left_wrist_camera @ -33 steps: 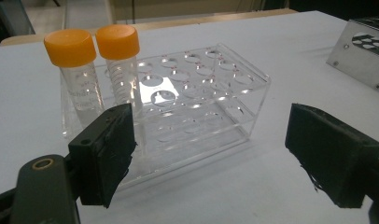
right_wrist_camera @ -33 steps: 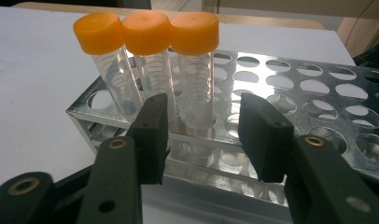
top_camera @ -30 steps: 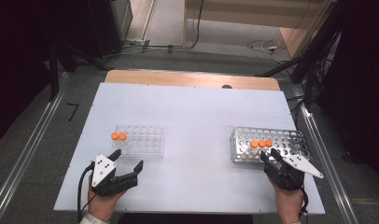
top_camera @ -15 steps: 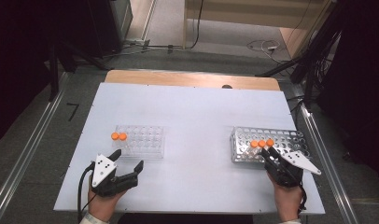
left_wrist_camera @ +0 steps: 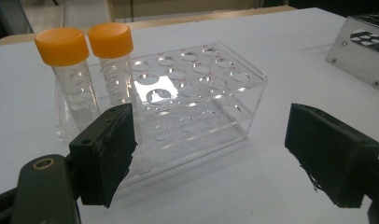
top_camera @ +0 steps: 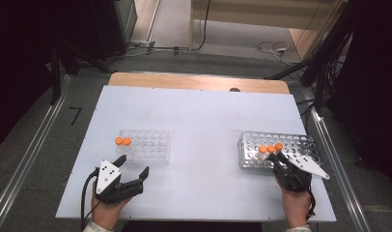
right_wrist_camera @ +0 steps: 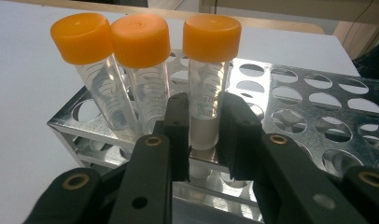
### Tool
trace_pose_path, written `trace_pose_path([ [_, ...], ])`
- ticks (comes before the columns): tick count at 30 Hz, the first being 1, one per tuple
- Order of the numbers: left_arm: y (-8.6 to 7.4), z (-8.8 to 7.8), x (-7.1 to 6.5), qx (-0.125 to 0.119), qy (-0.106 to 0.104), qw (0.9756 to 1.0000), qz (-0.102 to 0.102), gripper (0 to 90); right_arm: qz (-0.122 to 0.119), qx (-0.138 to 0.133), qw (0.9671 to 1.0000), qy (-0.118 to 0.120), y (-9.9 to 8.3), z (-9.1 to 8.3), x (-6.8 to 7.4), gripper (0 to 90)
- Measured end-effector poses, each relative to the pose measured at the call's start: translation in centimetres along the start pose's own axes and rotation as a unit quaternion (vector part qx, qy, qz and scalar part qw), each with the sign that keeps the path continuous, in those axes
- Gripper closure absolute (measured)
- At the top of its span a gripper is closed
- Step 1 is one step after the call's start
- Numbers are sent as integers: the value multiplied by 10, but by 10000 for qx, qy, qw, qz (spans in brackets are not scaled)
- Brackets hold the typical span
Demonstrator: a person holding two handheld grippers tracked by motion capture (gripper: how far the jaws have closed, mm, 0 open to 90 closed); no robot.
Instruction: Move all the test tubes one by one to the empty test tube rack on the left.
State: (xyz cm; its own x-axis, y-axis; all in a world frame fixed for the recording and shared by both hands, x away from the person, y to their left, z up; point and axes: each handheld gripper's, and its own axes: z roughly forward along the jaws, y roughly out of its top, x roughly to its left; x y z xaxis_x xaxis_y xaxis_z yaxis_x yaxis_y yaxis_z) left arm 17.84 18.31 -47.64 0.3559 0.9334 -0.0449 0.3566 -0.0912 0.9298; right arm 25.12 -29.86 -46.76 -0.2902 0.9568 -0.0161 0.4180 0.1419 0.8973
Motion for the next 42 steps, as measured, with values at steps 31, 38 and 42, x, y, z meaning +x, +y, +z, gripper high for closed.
trace_pose_path([
  [31, 0, 0, -4, -8, 30, 9999, 137, 164, 144, -558, 9983, 42, 15, -21, -2, 726],
  [38, -1, 0, -4, 4, 22, 9999, 152, 165, 159, -775, 9969, 47, 21, -34, -3, 727],
  [42, -1, 0, -4, 4, 17, 9999, 132, 164, 166, -853, 9962, 83, 22, -42, -3, 727],
])
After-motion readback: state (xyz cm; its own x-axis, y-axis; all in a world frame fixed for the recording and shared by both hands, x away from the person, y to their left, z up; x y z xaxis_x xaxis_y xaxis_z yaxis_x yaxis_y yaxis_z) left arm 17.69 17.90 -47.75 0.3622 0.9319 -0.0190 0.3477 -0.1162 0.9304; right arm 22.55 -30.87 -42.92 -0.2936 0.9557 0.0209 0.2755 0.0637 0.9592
